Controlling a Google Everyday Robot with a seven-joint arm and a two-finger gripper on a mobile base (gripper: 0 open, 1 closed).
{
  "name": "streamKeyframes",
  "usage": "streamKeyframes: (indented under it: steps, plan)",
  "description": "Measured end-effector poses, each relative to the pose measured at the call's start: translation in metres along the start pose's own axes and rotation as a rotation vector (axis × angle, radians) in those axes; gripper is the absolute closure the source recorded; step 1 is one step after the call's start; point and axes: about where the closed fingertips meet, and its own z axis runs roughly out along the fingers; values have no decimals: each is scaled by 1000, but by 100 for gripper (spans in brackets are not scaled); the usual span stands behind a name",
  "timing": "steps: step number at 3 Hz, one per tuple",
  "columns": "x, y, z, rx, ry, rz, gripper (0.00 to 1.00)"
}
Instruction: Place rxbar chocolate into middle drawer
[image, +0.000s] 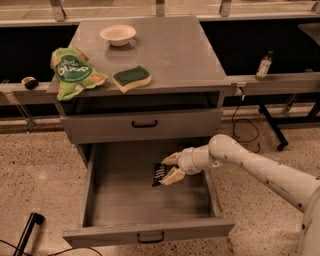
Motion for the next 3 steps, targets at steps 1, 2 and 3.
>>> streamKeyframes:
  steps: [1, 2, 3]
  plan:
    - [5, 3, 30, -11, 11, -24, 100]
    - [11, 5, 55, -30, 36, -54, 100]
    - [17, 16, 70, -59, 8, -97, 100]
